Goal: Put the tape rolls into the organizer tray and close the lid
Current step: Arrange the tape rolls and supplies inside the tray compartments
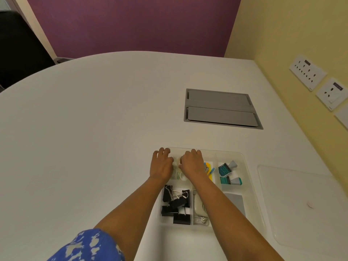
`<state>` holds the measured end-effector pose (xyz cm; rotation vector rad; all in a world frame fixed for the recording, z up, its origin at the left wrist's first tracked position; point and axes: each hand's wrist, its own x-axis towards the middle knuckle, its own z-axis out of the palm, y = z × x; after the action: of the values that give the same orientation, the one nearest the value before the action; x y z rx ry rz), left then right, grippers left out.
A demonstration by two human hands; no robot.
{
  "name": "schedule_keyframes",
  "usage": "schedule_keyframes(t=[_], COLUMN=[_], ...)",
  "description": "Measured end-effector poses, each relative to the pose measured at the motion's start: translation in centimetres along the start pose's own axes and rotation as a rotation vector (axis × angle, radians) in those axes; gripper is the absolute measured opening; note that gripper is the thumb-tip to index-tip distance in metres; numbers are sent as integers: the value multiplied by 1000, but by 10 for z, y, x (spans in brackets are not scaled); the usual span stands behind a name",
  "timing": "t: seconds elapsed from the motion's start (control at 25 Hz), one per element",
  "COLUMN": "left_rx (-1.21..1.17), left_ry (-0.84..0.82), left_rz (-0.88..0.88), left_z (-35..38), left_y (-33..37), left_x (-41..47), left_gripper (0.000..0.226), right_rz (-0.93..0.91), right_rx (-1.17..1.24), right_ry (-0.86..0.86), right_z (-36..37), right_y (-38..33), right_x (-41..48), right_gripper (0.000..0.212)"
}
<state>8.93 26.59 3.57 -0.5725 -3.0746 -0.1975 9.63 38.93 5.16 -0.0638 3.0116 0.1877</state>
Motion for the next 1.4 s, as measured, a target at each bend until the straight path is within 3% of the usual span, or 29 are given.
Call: schedule_keyframes(t=[0.4, 0.76, 1.0, 1.12, 1.24, 1.4], left_rx=[69, 141, 116, 98, 94, 129], left_ry=[-74, -118, -103, -90, -85, -94], left_rz=[1, 19, 34, 53, 51, 43], left_z=[-5, -13, -11, -11, -11, -10], left_y=[3, 7, 2, 2, 3, 4], left_x=[-5, -10, -15, -15, -15, -16], left_gripper=[37, 40, 34, 32, 30, 28], right_rz=[18, -43, -27, -95, -175, -177], right_rx=[24, -218, 5, 154, 63, -38], right_ry=[0, -59, -26, -90, -190, -87], right_z=[9, 2, -9, -14, -16, -8], right_y=[-1, -9, 5, 14, 16, 10], right_x=[2, 0, -5, -7, -12, -17], right_gripper=[32, 26, 26, 22, 27, 26])
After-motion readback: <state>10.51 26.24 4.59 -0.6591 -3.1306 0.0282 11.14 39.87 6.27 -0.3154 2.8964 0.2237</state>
